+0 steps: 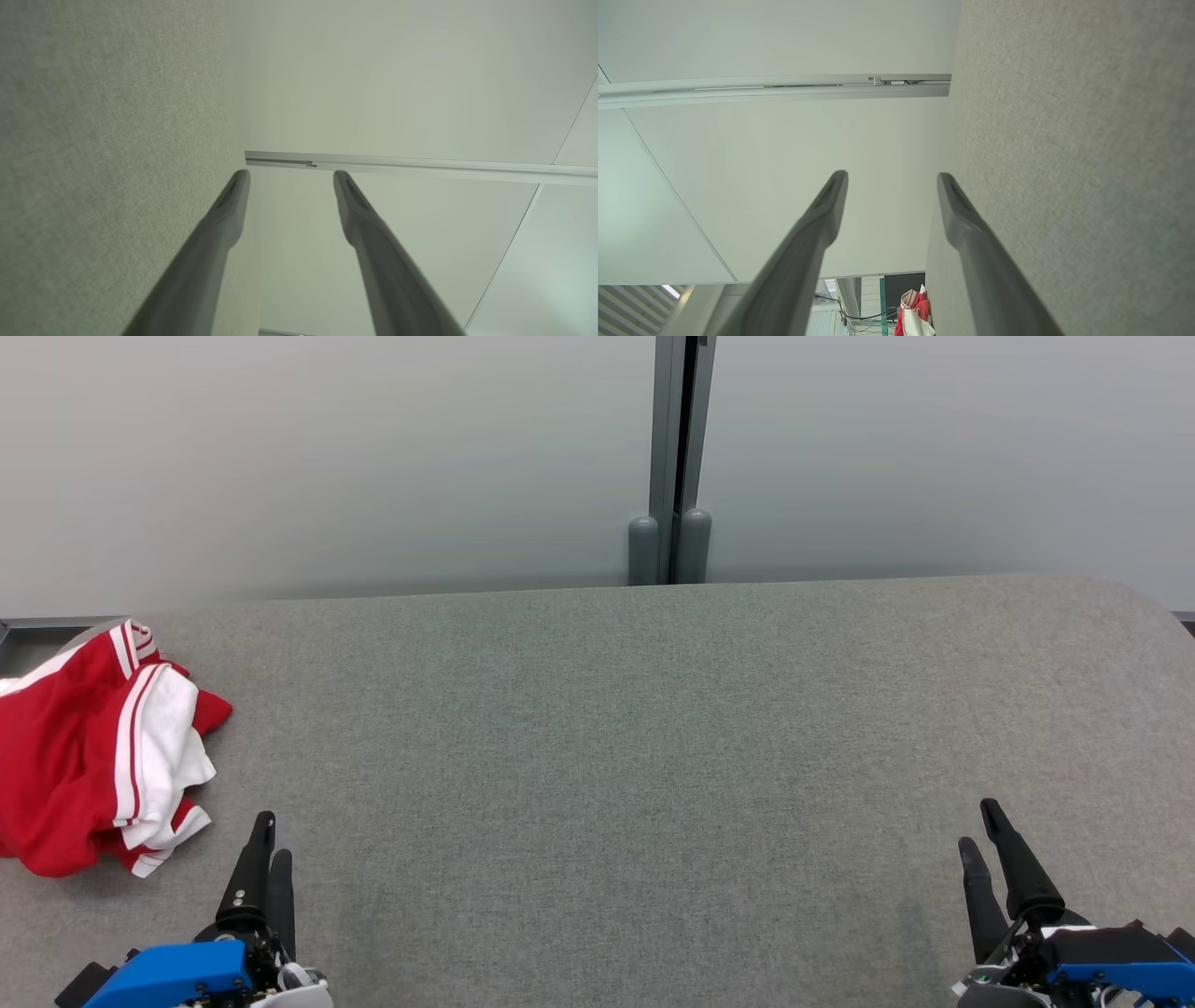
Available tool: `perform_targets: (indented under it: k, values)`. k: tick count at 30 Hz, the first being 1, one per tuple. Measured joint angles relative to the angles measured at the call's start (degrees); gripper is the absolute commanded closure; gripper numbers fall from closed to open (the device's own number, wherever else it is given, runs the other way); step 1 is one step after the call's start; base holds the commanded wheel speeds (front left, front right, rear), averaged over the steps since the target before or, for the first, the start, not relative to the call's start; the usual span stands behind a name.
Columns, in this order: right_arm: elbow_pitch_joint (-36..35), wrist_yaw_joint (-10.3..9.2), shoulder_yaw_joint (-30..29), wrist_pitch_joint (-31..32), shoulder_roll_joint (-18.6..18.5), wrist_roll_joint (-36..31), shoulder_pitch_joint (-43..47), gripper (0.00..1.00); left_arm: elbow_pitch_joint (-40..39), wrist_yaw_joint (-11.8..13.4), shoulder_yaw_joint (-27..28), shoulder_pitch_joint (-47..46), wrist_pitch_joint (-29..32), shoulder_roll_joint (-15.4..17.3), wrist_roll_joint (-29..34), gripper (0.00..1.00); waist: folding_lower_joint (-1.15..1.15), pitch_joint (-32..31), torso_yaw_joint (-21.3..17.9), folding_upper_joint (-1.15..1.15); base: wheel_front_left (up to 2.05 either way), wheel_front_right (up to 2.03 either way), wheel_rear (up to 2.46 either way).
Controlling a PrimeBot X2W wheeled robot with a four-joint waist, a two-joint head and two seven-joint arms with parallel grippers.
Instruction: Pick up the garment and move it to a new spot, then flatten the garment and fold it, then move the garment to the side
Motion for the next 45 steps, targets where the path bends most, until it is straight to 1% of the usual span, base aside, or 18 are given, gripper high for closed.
perform_targets:
  k: [3,8,20,26,35,44,45]
  values:
    - [-0.34,-0.01,0.48,-0.77,0.01,-0.54,0.12,0.00,-0.57,0.00,-0.12,0.19,-0.84,-0.14,0.21,0.00,0.00,0.01,0.01,0.00,0.00,0.00,0.00]
    - [-1.32,-0.01,1.12,-2.23,0.02,-2.67,0.12,0.00,-1.87,0.00,-0.24,0.19,-2.29,-0.13,2.30,0.00,0.00,0.03,0.04,0.00,0.00,0.00,0.00]
    - [-4.31,0.00,2.27,-5.33,0.00,-13.54,0.49,0.00,-4.77,0.35,-0.08,0.19,-5.31,-0.11,12.01,0.00,0.00,0.05,0.13,0.00,0.00,0.00,0.00]
    - [-5.83,0.00,3.33,-6.59,-0.03,-19.65,0.94,0.00,-6.42,1.34,-0.47,0.19,-6.65,-0.09,18.61,0.00,0.00,0.08,0.18,0.00,0.00,0.00,0.00]
    - [-7.54,0.00,4.78,-8.54,-0.05,-27.92,1.03,0.00,-7.92,2.33,-2.07,0.19,-8.54,-0.05,30.85,0.00,0.00,0.15,0.28,0.00,0.00,0.00,0.00]
    - [-8.62,0.00,5.81,-10.36,-0.08,-35.99,1.25,0.00,-9.25,3.07,-2.81,0.21,-10.36,-0.02,40.24,0.00,0.00,0.12,0.39,0.00,0.00,0.00,0.00]
    - [-8.66,0.00,6.01,-10.77,-0.09,-37.61,1.34,0.00,-9.48,3.28,-2.90,0.24,-10.71,-0.01,42.00,0.00,0.00,0.13,0.43,0.00,0.00,0.00,0.00]
